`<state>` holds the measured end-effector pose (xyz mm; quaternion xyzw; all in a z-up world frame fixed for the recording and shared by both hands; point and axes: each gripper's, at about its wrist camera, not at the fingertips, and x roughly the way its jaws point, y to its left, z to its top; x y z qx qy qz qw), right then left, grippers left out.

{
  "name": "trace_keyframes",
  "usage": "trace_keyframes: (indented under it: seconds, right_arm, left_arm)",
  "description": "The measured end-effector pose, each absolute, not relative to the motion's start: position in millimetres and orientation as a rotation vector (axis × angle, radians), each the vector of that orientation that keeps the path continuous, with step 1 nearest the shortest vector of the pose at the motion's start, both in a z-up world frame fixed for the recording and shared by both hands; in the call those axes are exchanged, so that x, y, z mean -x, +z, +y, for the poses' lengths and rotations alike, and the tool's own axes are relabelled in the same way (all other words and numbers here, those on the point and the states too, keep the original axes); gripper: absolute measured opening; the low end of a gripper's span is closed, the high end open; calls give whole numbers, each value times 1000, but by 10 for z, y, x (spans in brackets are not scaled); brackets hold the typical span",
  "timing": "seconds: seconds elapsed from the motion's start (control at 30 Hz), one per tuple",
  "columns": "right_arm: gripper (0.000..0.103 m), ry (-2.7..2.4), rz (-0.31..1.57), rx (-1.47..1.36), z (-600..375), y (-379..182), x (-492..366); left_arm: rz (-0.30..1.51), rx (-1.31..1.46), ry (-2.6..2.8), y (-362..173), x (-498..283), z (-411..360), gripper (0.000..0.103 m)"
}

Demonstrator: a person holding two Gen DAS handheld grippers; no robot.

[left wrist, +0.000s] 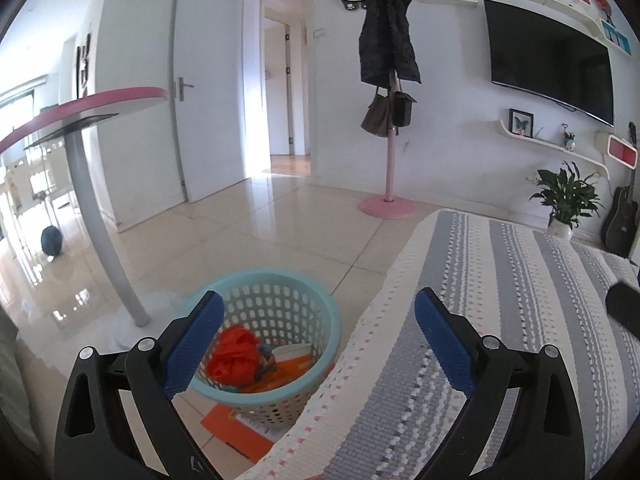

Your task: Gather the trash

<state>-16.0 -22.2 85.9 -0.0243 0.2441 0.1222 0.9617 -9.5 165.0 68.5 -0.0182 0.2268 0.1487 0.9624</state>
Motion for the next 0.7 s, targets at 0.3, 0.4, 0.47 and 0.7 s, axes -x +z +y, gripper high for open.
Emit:
trace_keyframes:
  seconds: [0.3, 0.4, 0.47, 0.7]
  right_arm:
    - [73, 238, 502, 36, -225, 876, 156]
    - [73, 241, 504, 42, -177, 880, 154]
    - [73, 243, 502, 44, -164, 882, 157]
    - [74, 246, 500, 41, -153, 883, 162]
  left_arm:
    - [446, 38, 297, 709, 114, 1649, 94]
    - [443, 42, 301, 715, 117, 1677, 95]
    - [442, 50, 306, 723, 125, 1702, 95]
    - [426, 54, 309, 765, 149, 1715, 95]
